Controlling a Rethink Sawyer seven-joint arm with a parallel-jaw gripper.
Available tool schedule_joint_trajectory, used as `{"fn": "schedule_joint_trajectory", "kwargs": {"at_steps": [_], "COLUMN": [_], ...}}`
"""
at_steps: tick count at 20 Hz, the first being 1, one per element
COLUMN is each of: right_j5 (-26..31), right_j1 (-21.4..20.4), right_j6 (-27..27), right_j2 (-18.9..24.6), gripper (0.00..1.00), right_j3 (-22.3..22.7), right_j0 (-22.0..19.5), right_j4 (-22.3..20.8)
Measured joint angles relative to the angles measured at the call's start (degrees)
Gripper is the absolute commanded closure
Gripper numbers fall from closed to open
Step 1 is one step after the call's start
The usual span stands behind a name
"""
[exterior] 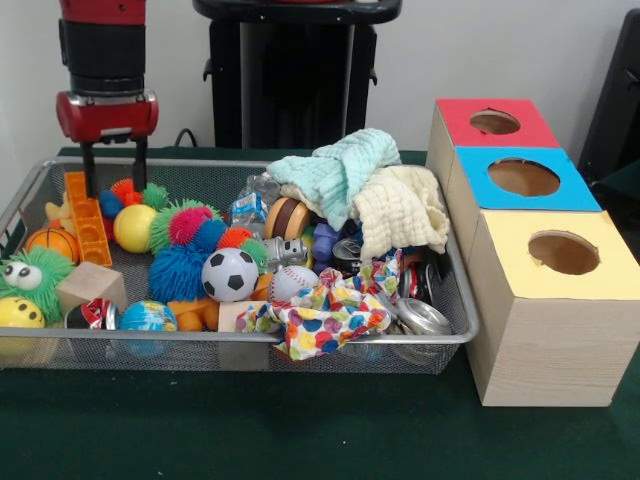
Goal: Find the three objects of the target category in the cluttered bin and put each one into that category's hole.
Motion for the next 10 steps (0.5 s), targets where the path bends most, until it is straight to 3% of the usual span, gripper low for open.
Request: {"fn": "schedule_joint_trajectory", "kwargs": {"at_steps": [10], "right_j5": [-0.25], "right_j1": [5.38], "right_j6": [0.00], "right_j2": [-0.38], "gripper": [0.00], "right_j3": [-0.71], "right_j0": [-2.11], "right_j4": [0.00]}}
